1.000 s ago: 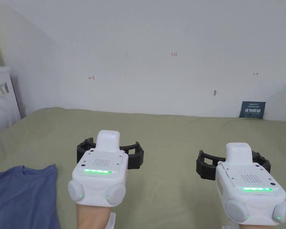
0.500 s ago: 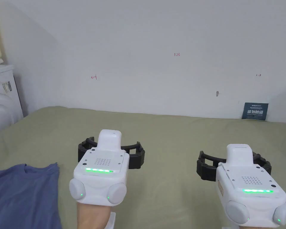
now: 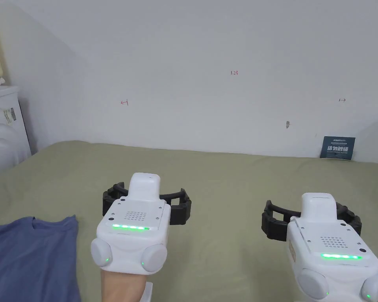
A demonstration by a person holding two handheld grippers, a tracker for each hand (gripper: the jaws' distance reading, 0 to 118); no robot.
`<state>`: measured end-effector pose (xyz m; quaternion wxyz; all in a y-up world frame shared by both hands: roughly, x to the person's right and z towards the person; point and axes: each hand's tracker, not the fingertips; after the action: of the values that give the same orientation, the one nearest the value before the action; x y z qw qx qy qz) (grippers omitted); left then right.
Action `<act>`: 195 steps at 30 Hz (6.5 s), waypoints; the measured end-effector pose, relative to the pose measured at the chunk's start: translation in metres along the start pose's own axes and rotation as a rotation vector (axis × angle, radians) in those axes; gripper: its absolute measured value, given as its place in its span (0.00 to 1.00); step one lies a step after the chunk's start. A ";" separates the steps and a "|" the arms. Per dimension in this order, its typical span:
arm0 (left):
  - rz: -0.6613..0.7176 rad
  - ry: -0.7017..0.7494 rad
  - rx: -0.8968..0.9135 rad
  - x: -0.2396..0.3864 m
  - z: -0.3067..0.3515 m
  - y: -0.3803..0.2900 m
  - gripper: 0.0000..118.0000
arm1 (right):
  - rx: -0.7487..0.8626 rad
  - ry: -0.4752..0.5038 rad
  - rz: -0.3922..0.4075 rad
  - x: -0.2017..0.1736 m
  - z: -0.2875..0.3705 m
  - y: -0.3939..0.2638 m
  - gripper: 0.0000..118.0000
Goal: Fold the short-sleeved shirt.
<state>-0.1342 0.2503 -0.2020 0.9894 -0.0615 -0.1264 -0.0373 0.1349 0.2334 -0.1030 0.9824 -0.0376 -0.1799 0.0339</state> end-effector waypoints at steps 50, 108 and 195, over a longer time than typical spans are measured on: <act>0.004 0.058 -0.062 -0.031 -0.008 0.008 0.00 | -0.043 0.023 0.067 -0.022 -0.019 0.032 0.00; 0.123 0.357 -0.877 -0.344 -0.151 -0.167 0.95 | -0.371 0.719 0.120 -0.386 -0.119 -0.099 0.00; 0.023 0.004 -0.330 -0.054 -0.016 -0.053 0.00 | -0.291 0.053 -0.056 0.026 -0.024 -0.069 0.00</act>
<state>-0.1876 0.1985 -0.2250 0.9664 -0.2247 -0.1159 -0.0462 0.1714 0.1649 -0.1105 0.9715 -0.1756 -0.1580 -0.0212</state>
